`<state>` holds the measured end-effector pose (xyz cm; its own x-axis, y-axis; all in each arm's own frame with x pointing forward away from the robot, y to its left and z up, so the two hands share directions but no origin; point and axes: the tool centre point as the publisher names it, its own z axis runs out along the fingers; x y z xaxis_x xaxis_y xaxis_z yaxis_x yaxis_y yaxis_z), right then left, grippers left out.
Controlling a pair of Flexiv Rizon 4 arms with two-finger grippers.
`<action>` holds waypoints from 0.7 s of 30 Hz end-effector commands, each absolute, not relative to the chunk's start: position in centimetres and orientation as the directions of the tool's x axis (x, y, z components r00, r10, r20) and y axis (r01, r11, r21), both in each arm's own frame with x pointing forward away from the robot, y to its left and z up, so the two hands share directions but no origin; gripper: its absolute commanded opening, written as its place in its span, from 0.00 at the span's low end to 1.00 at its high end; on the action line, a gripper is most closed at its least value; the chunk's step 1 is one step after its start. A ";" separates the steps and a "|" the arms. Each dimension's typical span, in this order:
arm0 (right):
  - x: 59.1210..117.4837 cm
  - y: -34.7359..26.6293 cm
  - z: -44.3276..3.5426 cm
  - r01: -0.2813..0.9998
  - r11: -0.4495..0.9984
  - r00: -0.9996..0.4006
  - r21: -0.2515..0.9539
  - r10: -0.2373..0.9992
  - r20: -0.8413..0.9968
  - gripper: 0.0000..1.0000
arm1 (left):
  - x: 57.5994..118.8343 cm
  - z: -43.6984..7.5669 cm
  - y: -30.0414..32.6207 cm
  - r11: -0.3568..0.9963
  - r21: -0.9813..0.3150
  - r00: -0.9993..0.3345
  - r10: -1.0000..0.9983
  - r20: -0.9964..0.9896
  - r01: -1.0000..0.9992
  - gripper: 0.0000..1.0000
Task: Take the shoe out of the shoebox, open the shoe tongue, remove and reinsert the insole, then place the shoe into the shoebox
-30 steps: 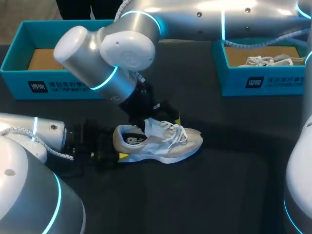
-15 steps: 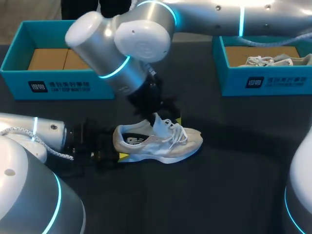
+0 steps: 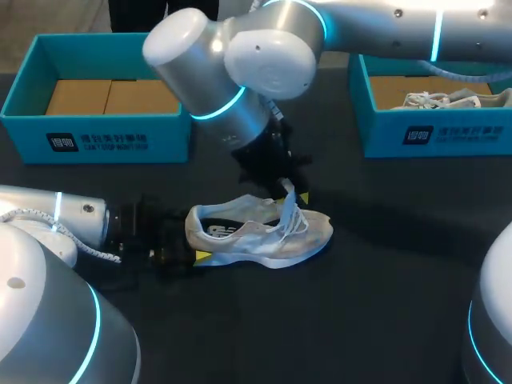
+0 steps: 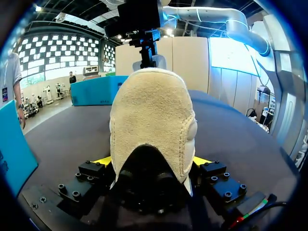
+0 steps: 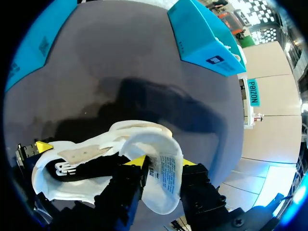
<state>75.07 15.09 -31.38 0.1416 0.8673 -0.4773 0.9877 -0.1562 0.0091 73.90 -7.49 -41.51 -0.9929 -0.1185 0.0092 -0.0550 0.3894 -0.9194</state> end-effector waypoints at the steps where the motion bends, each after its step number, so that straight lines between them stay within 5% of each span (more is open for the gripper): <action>1: 74.7 14.0 -31.4 0.914 -0.383 0.403 0.135 0.811 -0.424 0.25 | 73.8 -41.6 -7.5 0.390 -0.919 -0.993 -0.122 0.007 -0.055 0.00; 9: 74.7 12.2 -31.9 0.908 -0.397 0.416 0.133 0.814 -0.405 0.21 | 73.8 -41.6 -7.5 0.390 -0.919 -0.993 -0.122 0.007 -0.055 0.00; 12: 74.6 11.6 -32.4 0.905 -0.407 0.423 0.125 0.820 -0.385 0.00 | 73.8 -41.6 -7.5 0.390 -0.919 -0.993 -0.122 0.007 -0.055 0.00; 21: 74.5 9.8 -34.1 0.896 -0.431 0.439 0.110 0.815 -0.378 0.00 | 73.8 -41.6 -7.5 0.390 -0.919 -0.993 -0.122 0.007 -0.055 0.00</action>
<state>74.96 10.68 -33.40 0.2197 0.8807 -0.4196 0.9721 -0.2338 0.0180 73.90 -7.58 -41.43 -0.9930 -0.1180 0.0087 -0.0542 0.3887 -0.9198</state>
